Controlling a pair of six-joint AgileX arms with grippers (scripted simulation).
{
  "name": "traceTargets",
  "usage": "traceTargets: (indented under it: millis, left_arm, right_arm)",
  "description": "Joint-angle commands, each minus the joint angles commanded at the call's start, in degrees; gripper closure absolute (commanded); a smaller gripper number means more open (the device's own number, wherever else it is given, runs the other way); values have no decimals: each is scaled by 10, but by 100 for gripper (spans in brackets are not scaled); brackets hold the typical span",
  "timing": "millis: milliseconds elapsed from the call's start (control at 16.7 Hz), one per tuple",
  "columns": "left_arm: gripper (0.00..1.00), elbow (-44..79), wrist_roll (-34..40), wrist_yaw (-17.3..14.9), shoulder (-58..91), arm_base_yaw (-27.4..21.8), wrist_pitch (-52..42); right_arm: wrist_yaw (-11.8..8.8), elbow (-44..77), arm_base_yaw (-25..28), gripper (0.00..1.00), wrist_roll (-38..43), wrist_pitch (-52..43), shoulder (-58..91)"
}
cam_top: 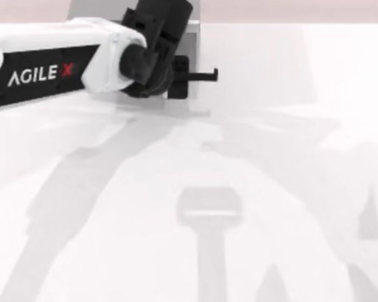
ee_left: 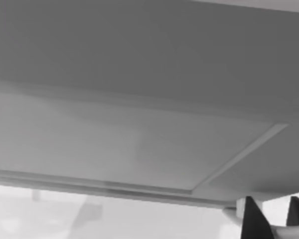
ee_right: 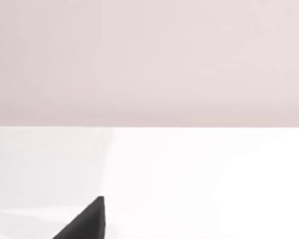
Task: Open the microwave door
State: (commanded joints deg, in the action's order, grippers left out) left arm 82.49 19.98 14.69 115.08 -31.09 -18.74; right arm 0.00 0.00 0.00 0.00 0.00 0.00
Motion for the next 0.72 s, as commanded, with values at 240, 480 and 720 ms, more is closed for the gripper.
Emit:
traceTargets:
  millis: [240, 480, 720]
  left_arm:
    - [100, 0, 0, 0, 0, 0, 0]
    - [100, 0, 0, 0, 0, 0, 0]
    - [100, 1, 1, -5, 1, -4, 0]
  right_arm:
    - [0, 0, 0, 0, 0, 0, 0]
    - [0, 0, 0, 0, 0, 0, 0]
    - [0, 0, 0, 0, 0, 0, 0]
